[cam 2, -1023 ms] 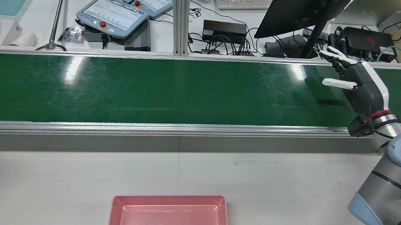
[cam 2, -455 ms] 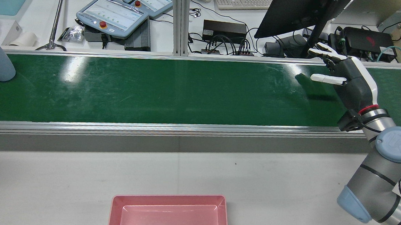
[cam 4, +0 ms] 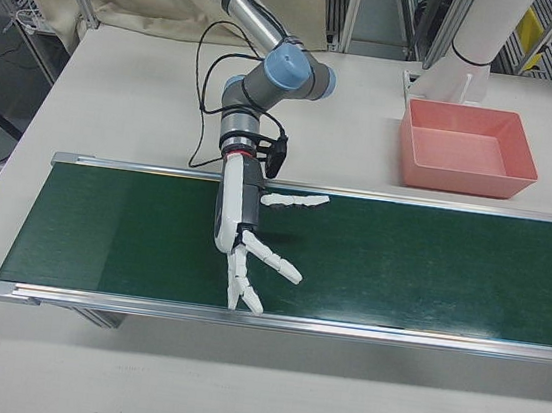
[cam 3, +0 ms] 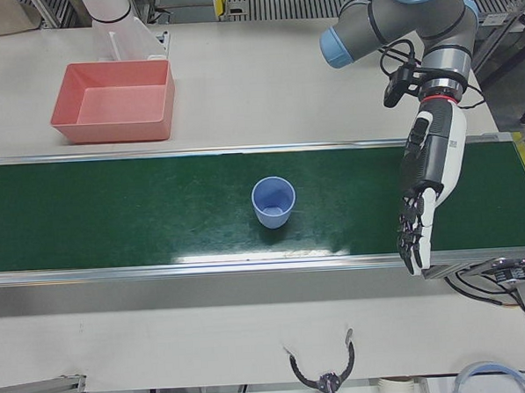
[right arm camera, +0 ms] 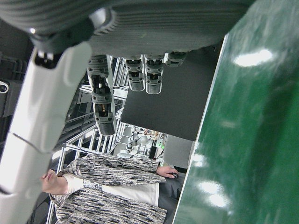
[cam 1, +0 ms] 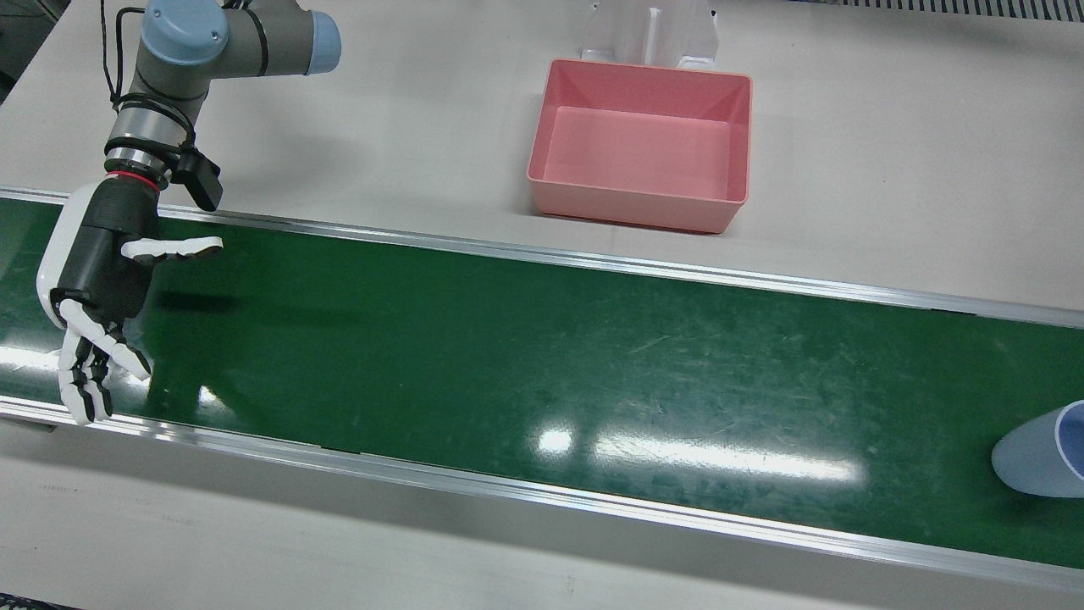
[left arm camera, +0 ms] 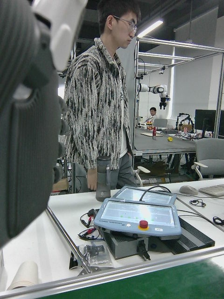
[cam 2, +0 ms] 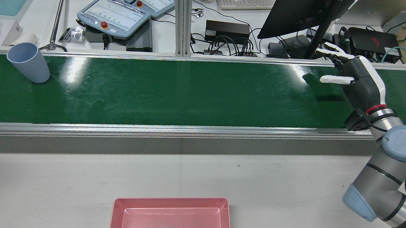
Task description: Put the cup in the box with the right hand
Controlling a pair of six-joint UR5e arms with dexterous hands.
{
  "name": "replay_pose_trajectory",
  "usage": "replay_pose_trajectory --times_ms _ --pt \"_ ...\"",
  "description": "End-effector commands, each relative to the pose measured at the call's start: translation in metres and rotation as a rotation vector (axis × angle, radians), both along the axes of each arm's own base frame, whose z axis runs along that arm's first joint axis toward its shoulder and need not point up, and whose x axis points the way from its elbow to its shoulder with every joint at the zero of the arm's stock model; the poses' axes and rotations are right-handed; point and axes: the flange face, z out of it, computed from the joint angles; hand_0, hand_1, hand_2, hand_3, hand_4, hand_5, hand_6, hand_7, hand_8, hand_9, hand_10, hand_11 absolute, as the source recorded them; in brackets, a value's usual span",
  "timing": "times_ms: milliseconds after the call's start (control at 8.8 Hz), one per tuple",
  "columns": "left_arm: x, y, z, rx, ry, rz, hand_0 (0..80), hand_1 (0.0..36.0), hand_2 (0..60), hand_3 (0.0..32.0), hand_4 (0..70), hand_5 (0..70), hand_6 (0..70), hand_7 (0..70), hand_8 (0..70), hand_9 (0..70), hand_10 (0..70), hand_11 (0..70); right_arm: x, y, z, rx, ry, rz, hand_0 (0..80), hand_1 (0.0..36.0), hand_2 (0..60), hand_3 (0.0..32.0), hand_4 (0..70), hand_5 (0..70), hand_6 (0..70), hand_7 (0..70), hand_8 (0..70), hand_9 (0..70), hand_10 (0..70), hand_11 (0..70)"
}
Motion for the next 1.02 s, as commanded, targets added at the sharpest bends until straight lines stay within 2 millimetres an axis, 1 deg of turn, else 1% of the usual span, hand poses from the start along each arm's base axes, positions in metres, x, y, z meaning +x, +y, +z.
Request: replay_pose_trajectory --times_ms 0,114,227,341,455,568,682,795,909 --pt "-0.0001 0.0004 0.0006 -0.001 0.000 0.000 0.0 0.0 0.0 0.0 0.0 0.0 0.0 0.0 0.0 0.0 0.0 0.0 0.0039 -0.0050 0.0051 -0.009 0.008 0.010 51.5 14.5 6.8 0.0 24.7 5.4 5.8 20.3 10.1 18.7 2.4 5.0" --pt "0.0000 -0.0001 -0.0002 0.000 0.000 0.000 0.0 0.0 0.0 0.0 0.0 0.0 0.0 0.0 0.0 0.0 0.0 0.0 0.0028 -0.0064 0.0042 -0.008 0.007 0.010 52.1 13.5 3.4 0.0 26.4 5.4 5.8 20.5 10.1 18.7 2.3 4.8" --pt "0.0000 -0.0001 -0.0009 0.002 0.000 0.000 0.0 0.0 0.0 0.0 0.0 0.0 0.0 0.0 0.0 0.0 0.0 0.0 0.0022 -0.0058 0.0048 -0.008 0.007 0.009 52.1 13.5 3.4 0.0 26.1 5.4 5.9 20.7 10.1 18.8 2.4 5.0" --pt "0.0000 -0.0001 -0.0009 0.002 0.000 0.000 0.0 0.0 0.0 0.0 0.0 0.0 0.0 0.0 0.0 0.0 0.0 0.0 0.0025 -0.0055 0.0063 -0.010 0.009 0.009 51.1 16.0 12.7 0.0 22.7 5.4 5.9 20.6 10.1 18.7 2.4 5.0" --pt "0.0000 -0.0002 -0.0002 0.000 0.000 0.000 0.0 0.0 0.0 0.0 0.0 0.0 0.0 0.0 0.0 0.0 0.0 0.0 0.0022 -0.0071 0.0088 -0.014 0.012 0.010 53.2 13.6 3.0 0.0 25.4 5.6 5.8 20.3 10.1 18.7 2.4 5.0" --pt "0.0000 -0.0001 -0.0009 0.002 0.000 0.000 0.0 0.0 0.0 0.0 0.0 0.0 0.0 0.0 0.0 0.0 0.0 0.0 -0.0006 -0.0094 0.0090 -0.015 0.013 0.009 52.4 18.3 14.5 0.0 19.6 6.1 5.9 20.3 10.2 18.6 2.5 5.3" --pt "0.0000 -0.0002 -0.0002 0.000 0.000 0.000 0.0 0.0 0.0 0.0 0.0 0.0 0.0 0.0 0.0 0.0 0.0 0.0 -0.0021 -0.0113 0.0072 -0.013 0.011 0.009 53.1 17.6 11.8 0.0 21.2 6.1 6.0 20.6 10.2 18.8 2.5 5.4" --pt "0.0000 -0.0002 -0.0002 0.000 0.000 0.000 0.0 0.0 0.0 0.0 0.0 0.0 0.0 0.0 0.0 0.0 0.0 0.0 -0.0031 -0.0124 0.0083 -0.015 0.015 0.009 53.7 15.7 6.1 0.0 24.1 6.0 6.1 20.8 10.2 18.8 2.8 5.7" --pt "0.0000 -0.0002 -0.0002 0.000 0.000 0.000 0.0 0.0 0.0 0.0 0.0 0.0 0.0 0.0 0.0 0.0 0.0 0.0 -0.0040 -0.0122 0.0097 -0.017 0.018 0.008 53.9 14.8 3.1 0.0 25.3 6.0 6.1 20.8 10.2 18.8 2.9 5.9"
